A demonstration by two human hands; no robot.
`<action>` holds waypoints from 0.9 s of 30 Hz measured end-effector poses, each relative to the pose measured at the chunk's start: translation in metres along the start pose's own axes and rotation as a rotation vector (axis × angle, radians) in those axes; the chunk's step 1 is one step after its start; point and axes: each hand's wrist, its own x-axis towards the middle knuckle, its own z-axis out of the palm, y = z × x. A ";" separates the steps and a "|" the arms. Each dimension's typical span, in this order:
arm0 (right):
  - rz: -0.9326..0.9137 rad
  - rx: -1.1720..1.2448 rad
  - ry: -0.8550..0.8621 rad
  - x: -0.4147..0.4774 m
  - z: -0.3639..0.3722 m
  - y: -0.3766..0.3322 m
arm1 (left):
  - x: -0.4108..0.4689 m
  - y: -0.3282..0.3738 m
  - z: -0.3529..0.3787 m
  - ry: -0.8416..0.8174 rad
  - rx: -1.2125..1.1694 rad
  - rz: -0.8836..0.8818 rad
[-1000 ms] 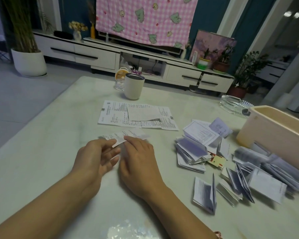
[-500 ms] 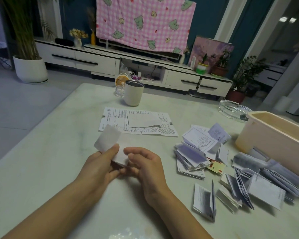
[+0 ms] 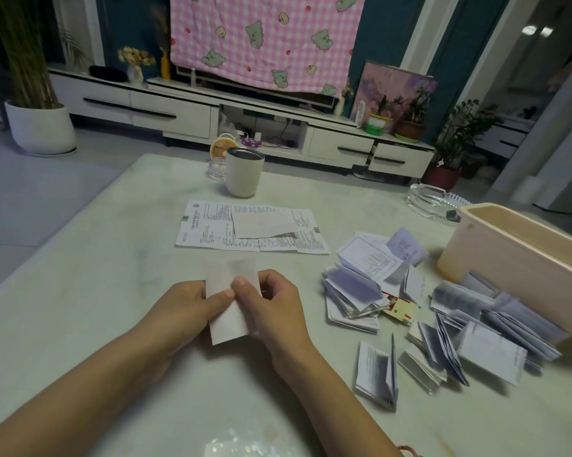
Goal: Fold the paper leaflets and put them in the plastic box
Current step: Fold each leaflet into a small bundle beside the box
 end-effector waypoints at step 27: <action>-0.237 -1.307 -0.129 0.021 -0.148 -0.002 | 0.008 0.008 0.024 0.052 -0.091 -0.074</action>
